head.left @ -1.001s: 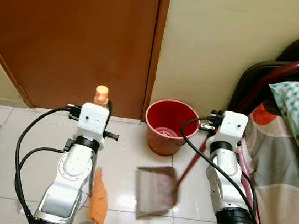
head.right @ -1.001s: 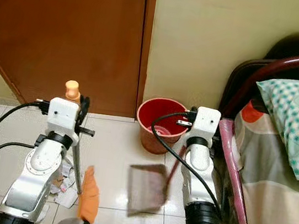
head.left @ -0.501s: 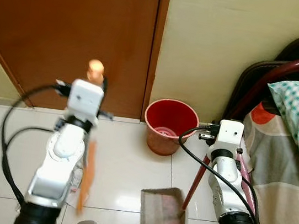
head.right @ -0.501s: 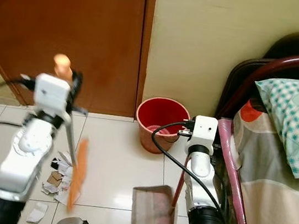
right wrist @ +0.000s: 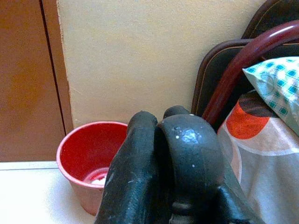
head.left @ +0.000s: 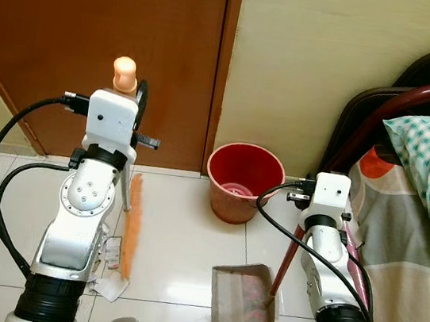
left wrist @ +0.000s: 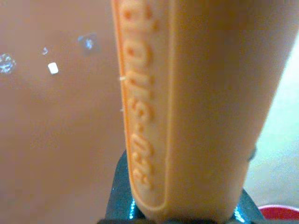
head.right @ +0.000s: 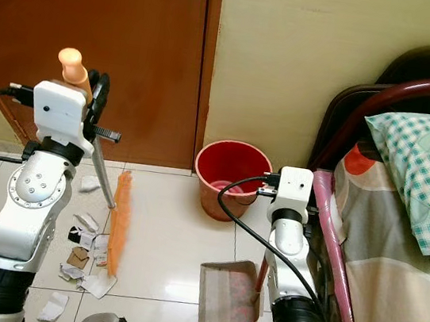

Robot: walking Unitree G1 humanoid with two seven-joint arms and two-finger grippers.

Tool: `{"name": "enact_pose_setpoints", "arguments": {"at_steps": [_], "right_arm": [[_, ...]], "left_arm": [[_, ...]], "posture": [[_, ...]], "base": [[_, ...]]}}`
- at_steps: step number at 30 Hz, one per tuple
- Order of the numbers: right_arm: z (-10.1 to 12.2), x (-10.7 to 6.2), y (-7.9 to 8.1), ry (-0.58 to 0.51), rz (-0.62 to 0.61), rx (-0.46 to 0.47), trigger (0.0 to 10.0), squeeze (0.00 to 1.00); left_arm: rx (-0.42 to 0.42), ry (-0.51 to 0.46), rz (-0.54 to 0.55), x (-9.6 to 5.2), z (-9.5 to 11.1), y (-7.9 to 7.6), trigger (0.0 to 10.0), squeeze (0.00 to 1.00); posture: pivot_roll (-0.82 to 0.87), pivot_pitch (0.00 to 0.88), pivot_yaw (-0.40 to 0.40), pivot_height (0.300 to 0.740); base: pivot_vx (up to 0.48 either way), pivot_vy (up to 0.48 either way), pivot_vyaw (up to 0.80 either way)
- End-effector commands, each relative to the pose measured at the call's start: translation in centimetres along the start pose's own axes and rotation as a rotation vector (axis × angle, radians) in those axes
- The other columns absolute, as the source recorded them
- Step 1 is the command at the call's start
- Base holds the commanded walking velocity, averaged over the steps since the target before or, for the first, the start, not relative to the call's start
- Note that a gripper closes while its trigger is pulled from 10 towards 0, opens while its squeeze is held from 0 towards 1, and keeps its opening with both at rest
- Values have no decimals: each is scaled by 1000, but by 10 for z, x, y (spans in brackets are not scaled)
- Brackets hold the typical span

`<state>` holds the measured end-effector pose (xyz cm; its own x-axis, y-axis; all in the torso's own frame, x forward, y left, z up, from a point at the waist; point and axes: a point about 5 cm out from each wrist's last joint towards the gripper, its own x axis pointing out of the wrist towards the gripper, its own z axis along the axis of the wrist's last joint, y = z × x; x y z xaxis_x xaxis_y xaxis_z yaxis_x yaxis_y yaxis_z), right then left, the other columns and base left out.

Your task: Sweep floor

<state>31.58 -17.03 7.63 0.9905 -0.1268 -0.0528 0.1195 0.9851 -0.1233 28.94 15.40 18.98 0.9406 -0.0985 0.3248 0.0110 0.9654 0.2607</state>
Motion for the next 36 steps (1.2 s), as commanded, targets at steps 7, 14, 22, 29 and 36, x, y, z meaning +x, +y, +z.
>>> {"name": "enact_pose_setpoints", "arguments": {"at_steps": [7,14,22,29,36], "right_arm": [[3,2,0,-11,-2,2,10000,0],[1,4,0,19,-6,20,10000,0],[1,9,-1,51,-45,84,10000,0],[5,12,6,50,-71,92,10000,0],[11,15,13,23,-89,105,10000,0]], "left_arm": [[77,74,37,-19,-20,17,10000,0],[86,158,30,-35,-41,12,10000,0],[38,189,4,-36,-53,-6,10000,0],[-62,192,-31,-25,-53,-34,10000,0],[-159,178,-24,-12,-46,-52,10000,0]], "posture": [[45,71,-8,740],[44,81,-10,740],[34,90,-12,740],[24,92,-9,740],[24,92,-9,740]], "base": [[0,0,0],[0,0,0],[0,0,0],[0,0,0],[0,0,0]]}}
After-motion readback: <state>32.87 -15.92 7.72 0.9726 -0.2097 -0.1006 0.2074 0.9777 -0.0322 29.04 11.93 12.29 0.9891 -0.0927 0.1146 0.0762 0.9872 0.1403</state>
